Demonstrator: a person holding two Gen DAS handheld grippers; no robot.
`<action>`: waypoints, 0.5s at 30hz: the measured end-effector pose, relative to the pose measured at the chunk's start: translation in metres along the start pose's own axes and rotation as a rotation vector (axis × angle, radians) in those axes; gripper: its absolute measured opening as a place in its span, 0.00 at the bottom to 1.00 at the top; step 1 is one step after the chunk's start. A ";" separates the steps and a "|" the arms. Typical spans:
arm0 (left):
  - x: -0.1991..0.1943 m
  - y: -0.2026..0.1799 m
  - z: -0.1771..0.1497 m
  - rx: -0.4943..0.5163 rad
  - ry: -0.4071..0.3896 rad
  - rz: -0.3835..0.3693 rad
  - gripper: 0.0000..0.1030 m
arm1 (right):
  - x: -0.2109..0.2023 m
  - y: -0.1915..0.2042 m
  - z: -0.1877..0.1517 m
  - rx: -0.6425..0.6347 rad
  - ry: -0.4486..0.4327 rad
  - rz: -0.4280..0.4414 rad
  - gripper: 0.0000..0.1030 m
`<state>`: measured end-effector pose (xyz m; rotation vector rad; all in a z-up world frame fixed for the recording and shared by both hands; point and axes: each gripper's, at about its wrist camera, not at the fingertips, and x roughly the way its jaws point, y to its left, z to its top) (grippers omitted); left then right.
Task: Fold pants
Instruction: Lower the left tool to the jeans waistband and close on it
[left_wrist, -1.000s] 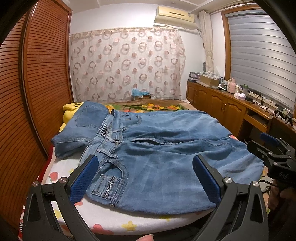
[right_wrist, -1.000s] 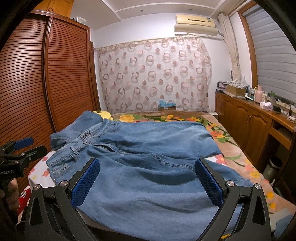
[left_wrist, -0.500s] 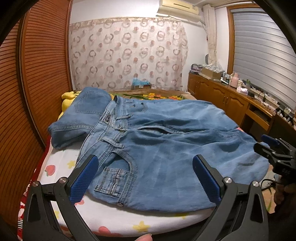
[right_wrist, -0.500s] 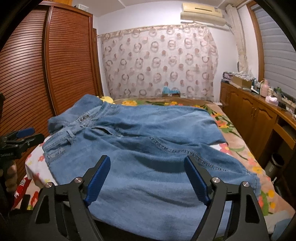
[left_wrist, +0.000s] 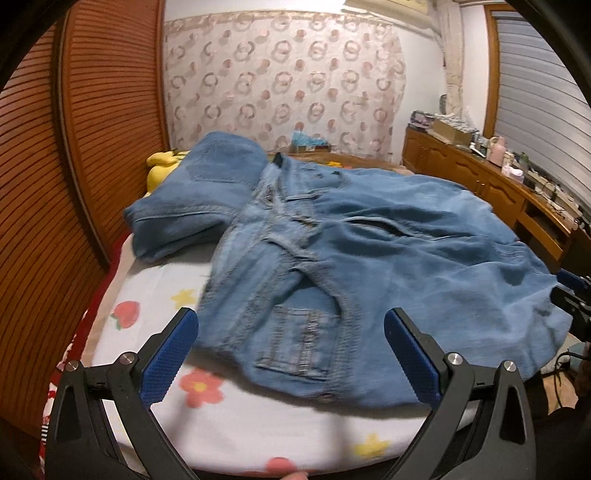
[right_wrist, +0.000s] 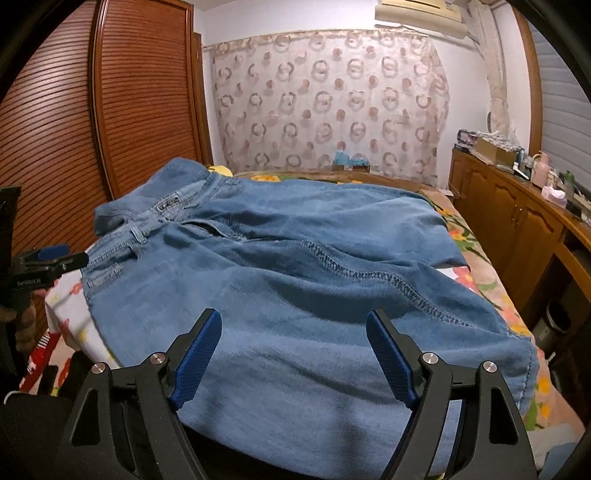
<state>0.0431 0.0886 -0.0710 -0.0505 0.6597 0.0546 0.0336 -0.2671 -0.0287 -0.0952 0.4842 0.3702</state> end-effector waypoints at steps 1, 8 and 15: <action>0.001 0.006 0.000 -0.006 0.005 0.010 0.97 | -0.001 -0.001 0.000 -0.002 0.003 0.000 0.80; 0.013 0.040 -0.002 -0.039 0.027 0.051 0.88 | -0.003 -0.005 -0.002 -0.001 0.018 -0.002 0.80; 0.034 0.057 -0.013 -0.071 0.095 0.036 0.69 | -0.001 -0.014 -0.004 0.004 0.040 -0.025 0.80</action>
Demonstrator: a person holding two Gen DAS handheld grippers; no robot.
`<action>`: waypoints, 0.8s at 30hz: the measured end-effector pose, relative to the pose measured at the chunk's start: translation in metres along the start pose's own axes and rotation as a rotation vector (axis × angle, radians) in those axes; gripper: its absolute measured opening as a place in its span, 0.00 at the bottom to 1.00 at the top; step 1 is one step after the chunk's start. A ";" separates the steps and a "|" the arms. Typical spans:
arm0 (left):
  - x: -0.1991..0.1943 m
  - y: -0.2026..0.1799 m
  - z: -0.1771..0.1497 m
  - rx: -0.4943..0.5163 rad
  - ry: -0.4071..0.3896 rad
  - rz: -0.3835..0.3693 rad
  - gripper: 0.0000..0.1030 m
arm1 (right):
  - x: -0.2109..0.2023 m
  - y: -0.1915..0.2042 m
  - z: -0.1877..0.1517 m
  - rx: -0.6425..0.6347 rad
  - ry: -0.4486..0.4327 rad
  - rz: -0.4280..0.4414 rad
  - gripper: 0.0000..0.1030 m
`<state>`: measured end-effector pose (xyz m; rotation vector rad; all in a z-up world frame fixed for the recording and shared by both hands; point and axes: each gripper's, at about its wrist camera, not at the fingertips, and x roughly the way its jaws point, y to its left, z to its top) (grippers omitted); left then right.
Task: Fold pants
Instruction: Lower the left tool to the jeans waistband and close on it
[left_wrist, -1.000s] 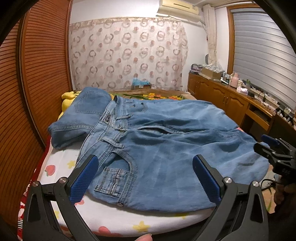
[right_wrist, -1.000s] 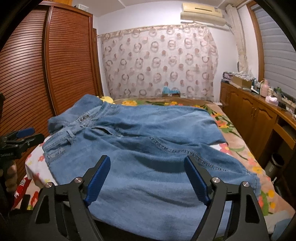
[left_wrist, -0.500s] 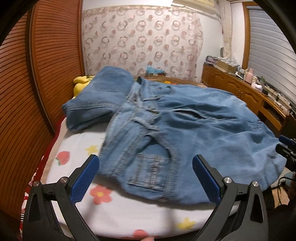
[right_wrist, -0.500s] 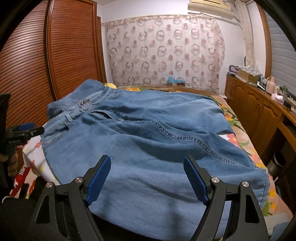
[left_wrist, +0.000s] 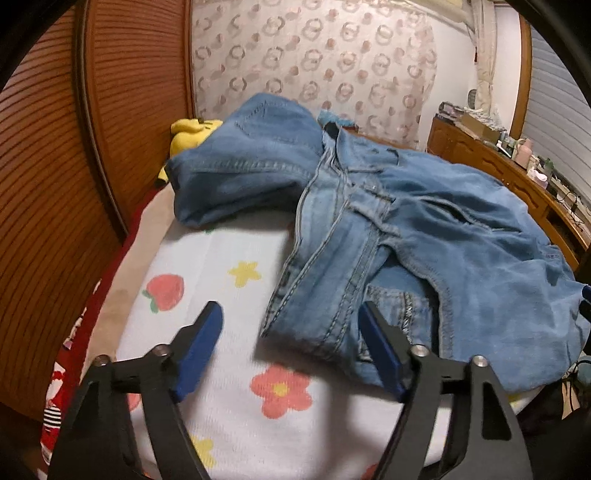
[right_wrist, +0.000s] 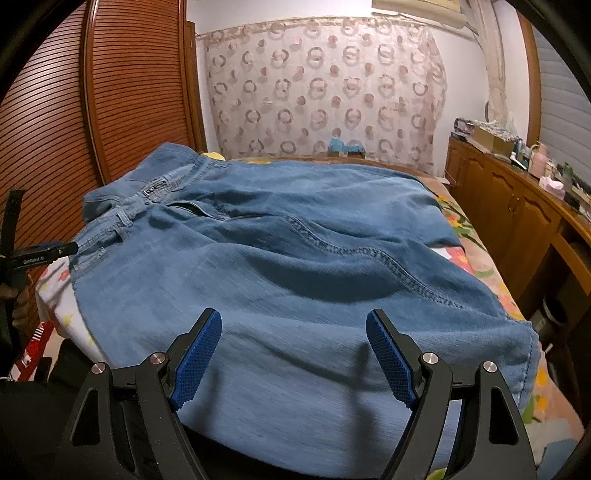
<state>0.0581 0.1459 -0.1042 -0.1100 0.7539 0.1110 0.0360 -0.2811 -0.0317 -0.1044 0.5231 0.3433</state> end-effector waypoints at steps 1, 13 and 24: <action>0.002 0.001 -0.002 -0.001 0.006 -0.002 0.68 | 0.000 -0.001 0.000 0.000 0.001 -0.004 0.80; 0.008 -0.001 -0.009 -0.002 0.012 -0.065 0.40 | -0.001 0.001 -0.006 0.000 0.033 -0.024 0.80; -0.026 -0.020 0.004 0.048 -0.064 -0.107 0.22 | -0.005 0.000 -0.004 0.005 0.041 -0.049 0.80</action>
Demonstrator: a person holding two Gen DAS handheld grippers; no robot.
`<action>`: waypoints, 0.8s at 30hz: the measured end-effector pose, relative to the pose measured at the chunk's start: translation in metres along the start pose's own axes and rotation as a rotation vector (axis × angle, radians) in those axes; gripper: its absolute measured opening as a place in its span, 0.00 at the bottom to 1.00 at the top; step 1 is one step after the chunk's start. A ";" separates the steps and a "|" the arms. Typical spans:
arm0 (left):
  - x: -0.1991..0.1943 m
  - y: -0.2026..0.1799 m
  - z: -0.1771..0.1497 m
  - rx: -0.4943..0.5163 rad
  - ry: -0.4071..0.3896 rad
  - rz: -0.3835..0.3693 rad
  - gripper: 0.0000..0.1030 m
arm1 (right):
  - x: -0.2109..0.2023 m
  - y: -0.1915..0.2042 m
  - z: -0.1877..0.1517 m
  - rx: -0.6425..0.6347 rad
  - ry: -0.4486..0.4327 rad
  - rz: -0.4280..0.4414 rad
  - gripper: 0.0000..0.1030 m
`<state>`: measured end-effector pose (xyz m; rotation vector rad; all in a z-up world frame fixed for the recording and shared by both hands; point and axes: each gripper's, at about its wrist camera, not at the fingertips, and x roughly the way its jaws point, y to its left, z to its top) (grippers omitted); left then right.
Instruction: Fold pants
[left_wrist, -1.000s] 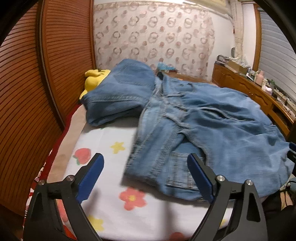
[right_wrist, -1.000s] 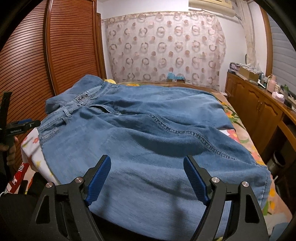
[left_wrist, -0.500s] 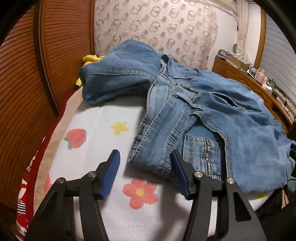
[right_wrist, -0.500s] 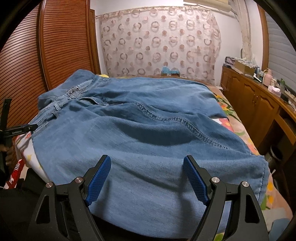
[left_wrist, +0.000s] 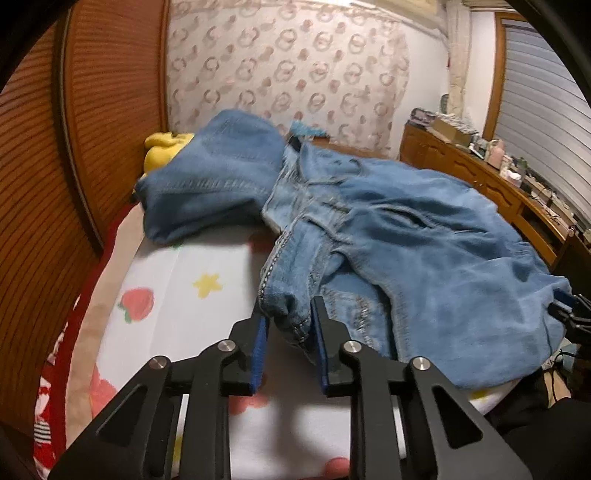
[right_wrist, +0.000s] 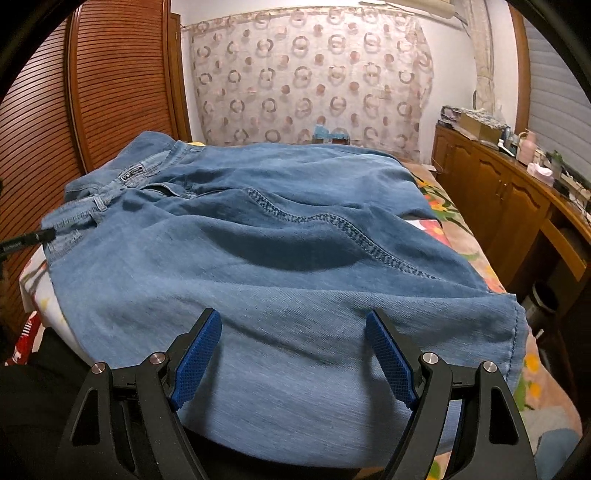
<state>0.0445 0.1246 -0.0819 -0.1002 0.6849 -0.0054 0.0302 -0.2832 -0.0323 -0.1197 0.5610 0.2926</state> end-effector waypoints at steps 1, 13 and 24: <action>-0.002 -0.002 0.002 0.006 -0.008 -0.001 0.22 | -0.001 0.000 0.000 0.002 -0.001 -0.003 0.80; 0.005 -0.003 0.005 0.023 0.004 0.031 0.22 | 0.006 -0.007 0.002 0.009 0.026 -0.060 0.80; 0.003 -0.010 0.014 0.037 -0.018 0.019 0.22 | 0.003 -0.005 0.007 -0.011 0.037 -0.033 0.74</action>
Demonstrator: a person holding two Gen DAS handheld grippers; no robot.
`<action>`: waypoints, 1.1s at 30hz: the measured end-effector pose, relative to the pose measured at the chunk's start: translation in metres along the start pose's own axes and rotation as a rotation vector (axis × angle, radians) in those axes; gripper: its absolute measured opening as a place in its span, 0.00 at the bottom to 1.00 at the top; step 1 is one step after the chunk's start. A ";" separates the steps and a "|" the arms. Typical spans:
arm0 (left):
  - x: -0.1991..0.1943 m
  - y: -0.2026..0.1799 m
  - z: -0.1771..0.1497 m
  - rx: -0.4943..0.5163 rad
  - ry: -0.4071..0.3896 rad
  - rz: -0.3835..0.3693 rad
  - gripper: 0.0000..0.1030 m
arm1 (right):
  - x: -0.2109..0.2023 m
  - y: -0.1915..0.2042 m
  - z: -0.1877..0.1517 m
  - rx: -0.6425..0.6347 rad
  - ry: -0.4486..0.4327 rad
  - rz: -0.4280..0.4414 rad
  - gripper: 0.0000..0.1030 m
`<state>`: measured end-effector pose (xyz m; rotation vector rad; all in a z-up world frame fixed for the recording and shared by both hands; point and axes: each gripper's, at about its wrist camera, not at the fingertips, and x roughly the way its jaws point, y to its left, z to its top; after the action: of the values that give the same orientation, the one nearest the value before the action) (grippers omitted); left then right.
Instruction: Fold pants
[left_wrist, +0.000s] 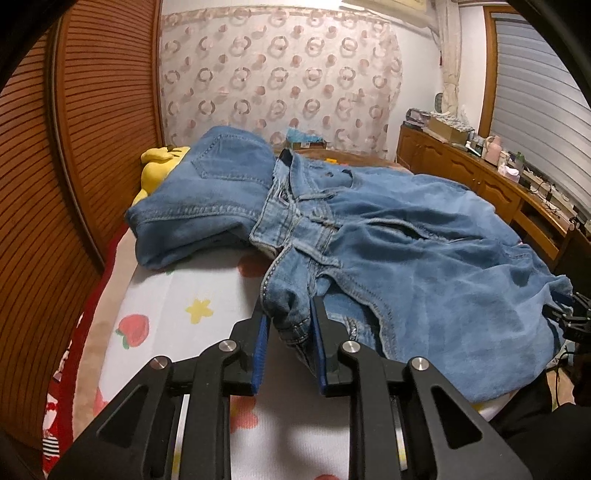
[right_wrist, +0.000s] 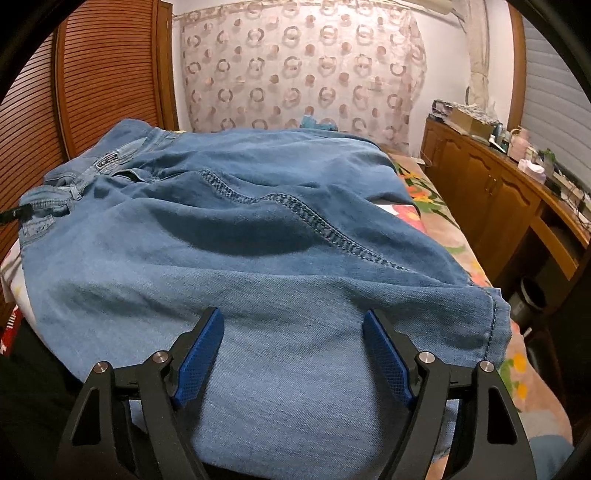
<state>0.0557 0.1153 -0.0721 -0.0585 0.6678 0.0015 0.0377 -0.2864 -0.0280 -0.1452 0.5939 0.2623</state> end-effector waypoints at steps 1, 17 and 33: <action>-0.001 -0.002 0.002 0.005 -0.004 -0.003 0.22 | -0.002 0.001 0.000 -0.005 -0.001 0.005 0.69; -0.009 -0.018 0.021 0.028 -0.056 -0.029 0.20 | -0.008 -0.017 0.006 -0.022 0.018 0.086 0.02; -0.013 -0.028 0.081 0.053 -0.165 -0.002 0.17 | -0.029 -0.032 0.071 -0.112 -0.184 -0.016 0.01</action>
<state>0.0965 0.0918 0.0005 -0.0076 0.5024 -0.0131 0.0613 -0.3081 0.0491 -0.2313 0.3956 0.2898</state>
